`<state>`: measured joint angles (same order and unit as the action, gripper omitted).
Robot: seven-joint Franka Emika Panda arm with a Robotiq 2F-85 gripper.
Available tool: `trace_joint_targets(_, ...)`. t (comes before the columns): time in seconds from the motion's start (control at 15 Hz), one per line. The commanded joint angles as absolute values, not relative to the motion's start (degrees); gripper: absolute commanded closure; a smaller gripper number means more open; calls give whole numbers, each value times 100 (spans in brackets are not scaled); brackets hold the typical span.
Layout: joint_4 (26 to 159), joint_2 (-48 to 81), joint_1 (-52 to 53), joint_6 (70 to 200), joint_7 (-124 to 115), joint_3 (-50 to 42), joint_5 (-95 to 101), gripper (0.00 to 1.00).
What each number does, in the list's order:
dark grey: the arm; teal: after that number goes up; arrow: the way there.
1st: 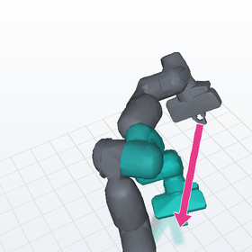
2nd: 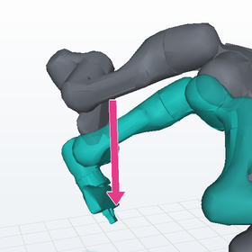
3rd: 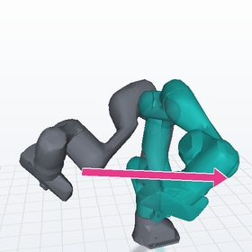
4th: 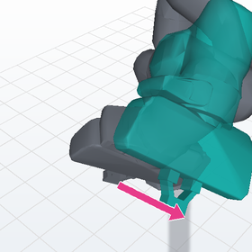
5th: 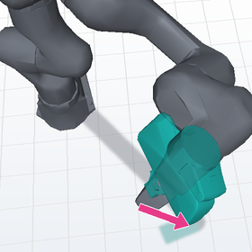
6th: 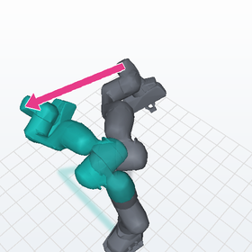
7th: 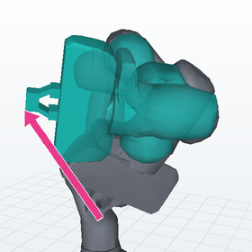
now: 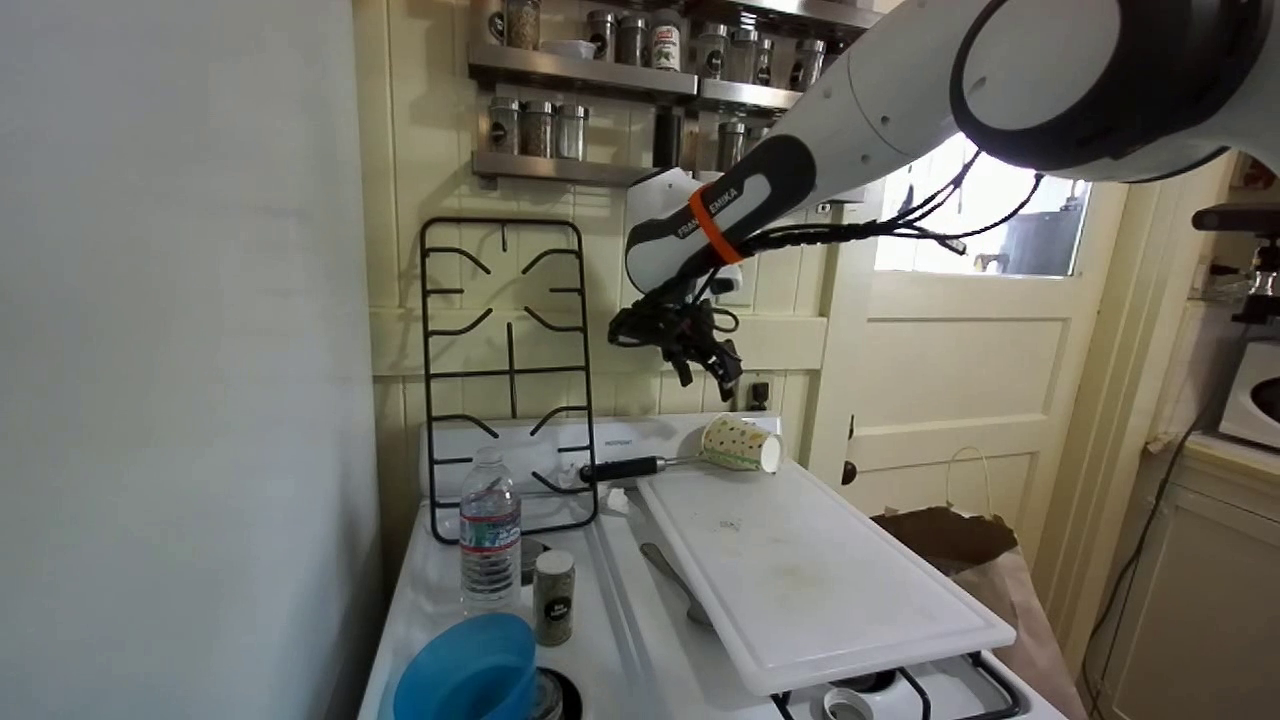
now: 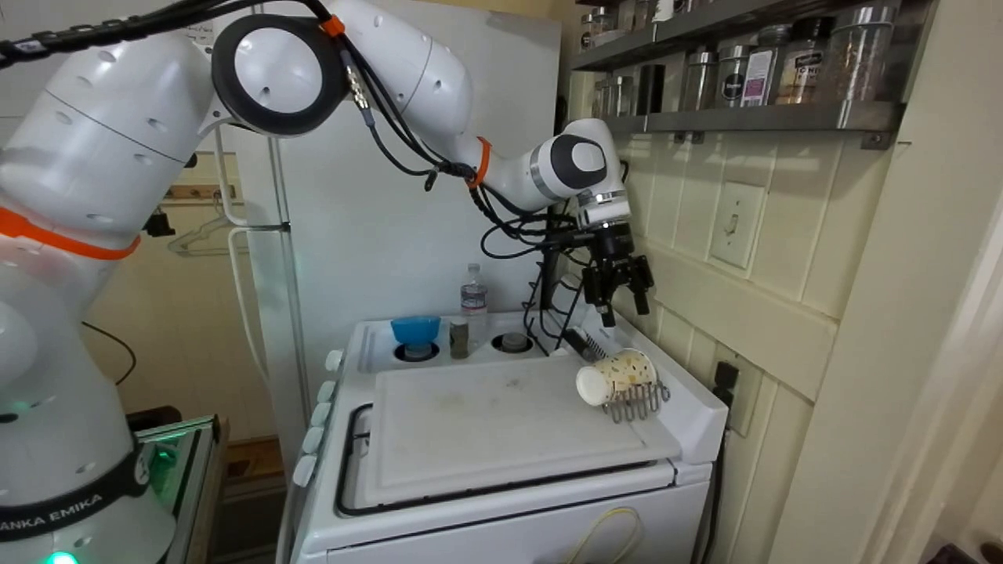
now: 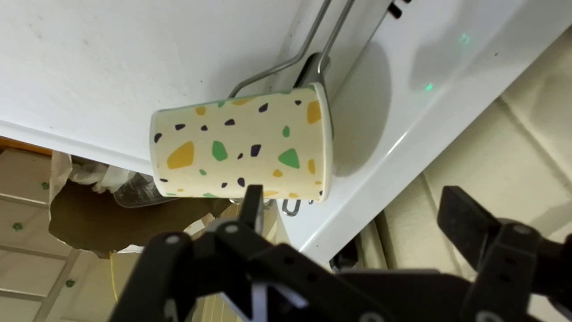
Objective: Put the coffee cup on the left side of the stovetop.
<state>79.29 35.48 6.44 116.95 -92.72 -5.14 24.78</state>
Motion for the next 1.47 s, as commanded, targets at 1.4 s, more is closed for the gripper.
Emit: trace_joint_targets(1.4, 8659, 3670, 456, 12257, -8580, -743, 1614, 0)
